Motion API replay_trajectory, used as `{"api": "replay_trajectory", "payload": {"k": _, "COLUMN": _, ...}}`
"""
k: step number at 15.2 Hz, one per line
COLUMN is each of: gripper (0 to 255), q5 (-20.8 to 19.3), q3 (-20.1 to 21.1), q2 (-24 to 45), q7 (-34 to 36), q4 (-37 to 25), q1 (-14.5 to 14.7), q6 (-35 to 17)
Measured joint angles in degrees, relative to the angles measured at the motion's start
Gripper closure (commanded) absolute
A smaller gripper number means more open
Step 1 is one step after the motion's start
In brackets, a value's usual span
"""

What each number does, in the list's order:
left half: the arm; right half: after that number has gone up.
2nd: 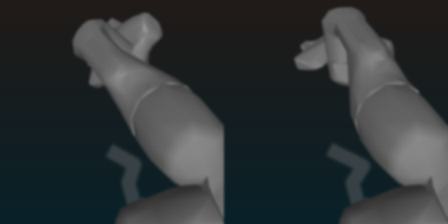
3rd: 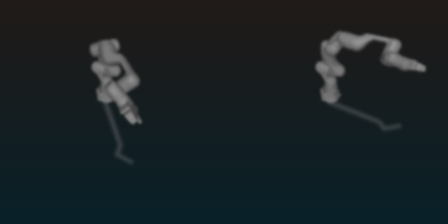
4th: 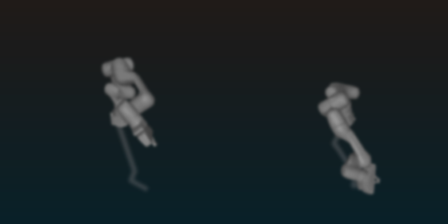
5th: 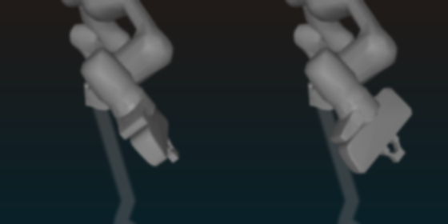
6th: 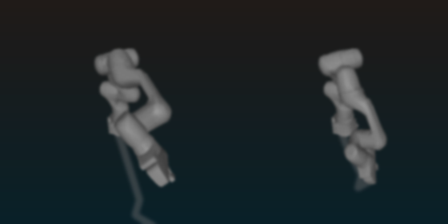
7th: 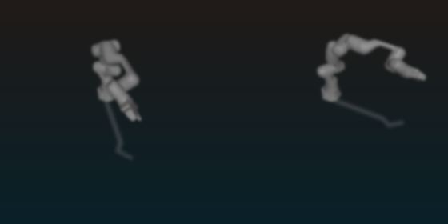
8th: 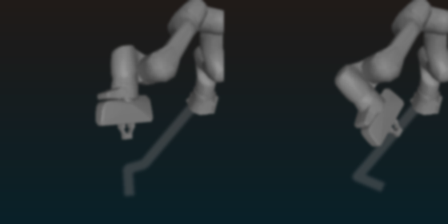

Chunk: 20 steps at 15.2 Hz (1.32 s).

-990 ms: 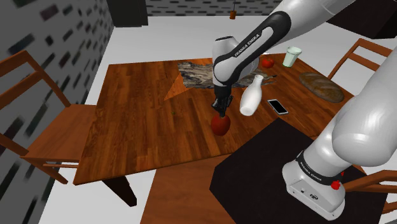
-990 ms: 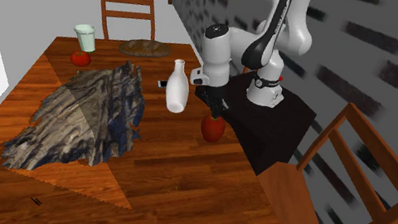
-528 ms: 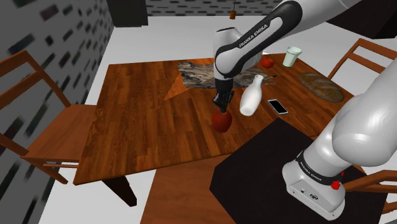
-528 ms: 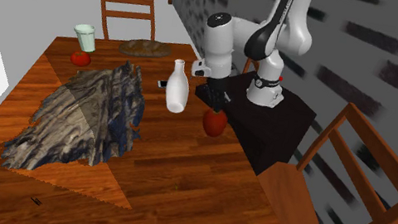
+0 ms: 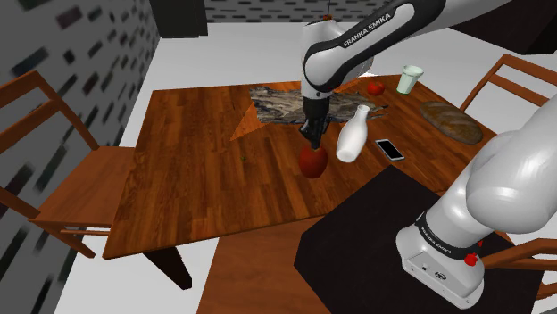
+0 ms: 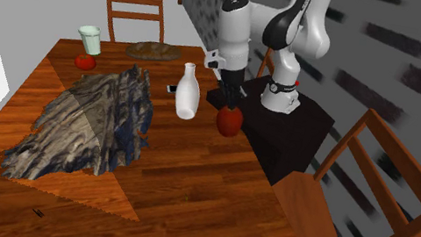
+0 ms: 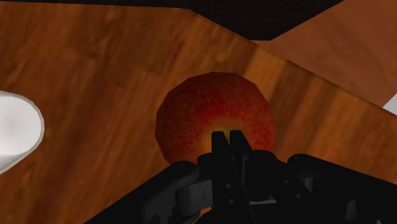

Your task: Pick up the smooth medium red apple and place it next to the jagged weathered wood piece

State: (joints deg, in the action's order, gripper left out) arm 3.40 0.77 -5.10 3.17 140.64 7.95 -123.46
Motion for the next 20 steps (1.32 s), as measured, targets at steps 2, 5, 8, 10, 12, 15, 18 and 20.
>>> {"api": "replay_trajectory", "payload": {"k": 2, "gripper": 255, "q5": -0.1, "q3": -0.1, "q2": -1.2, "q7": 0.0, "q4": -0.5, "q1": -0.1, "q6": 1.7}}
{"api": "replay_trajectory", "payload": {"k": 5, "gripper": 255, "q5": -0.2, "q3": -0.1, "q2": -2.8, "q7": 0.1, "q4": -1.5, "q1": -0.1, "q6": 4.2}}
{"api": "replay_trajectory", "payload": {"k": 8, "gripper": 255, "q5": -0.2, "q3": -0.1, "q2": -4.0, "q7": 0.2, "q4": -2.7, "q1": -0.1, "q6": 6.7}}
{"api": "replay_trajectory", "payload": {"k": 10, "gripper": 255, "q5": -0.3, "q3": -0.1, "q2": -5.0, "q7": 0.3, "q4": -3.4, "q1": -0.1, "q6": 8.4}}
{"api": "replay_trajectory", "payload": {"k": 12, "gripper": 255, "q5": -0.3, "q3": -0.1, "q2": -5.9, "q7": 0.4, "q4": -4.2, "q1": -0.1, "q6": 10.1}}
{"api": "replay_trajectory", "payload": {"k": 15, "gripper": 255, "q5": -0.4, "q3": -0.2, "q2": -7.1, "q7": 0.4, "q4": -5.4, "q1": -0.2, "q6": 12.5}}
{"api": "replay_trajectory", "payload": {"k": 18, "gripper": 255, "q5": -0.5, "q3": -0.2, "q2": -7.8, "q7": 0.5, "q4": -7.1, "q1": -0.2, "q6": 14.9}}
{"api": "replay_trajectory", "payload": {"k": 20, "gripper": 255, "q5": -0.4, "q3": -0.2, "q2": -8.6, "q7": 0.7, "q4": -8.0, "q1": -0.2, "q6": 16.5}}
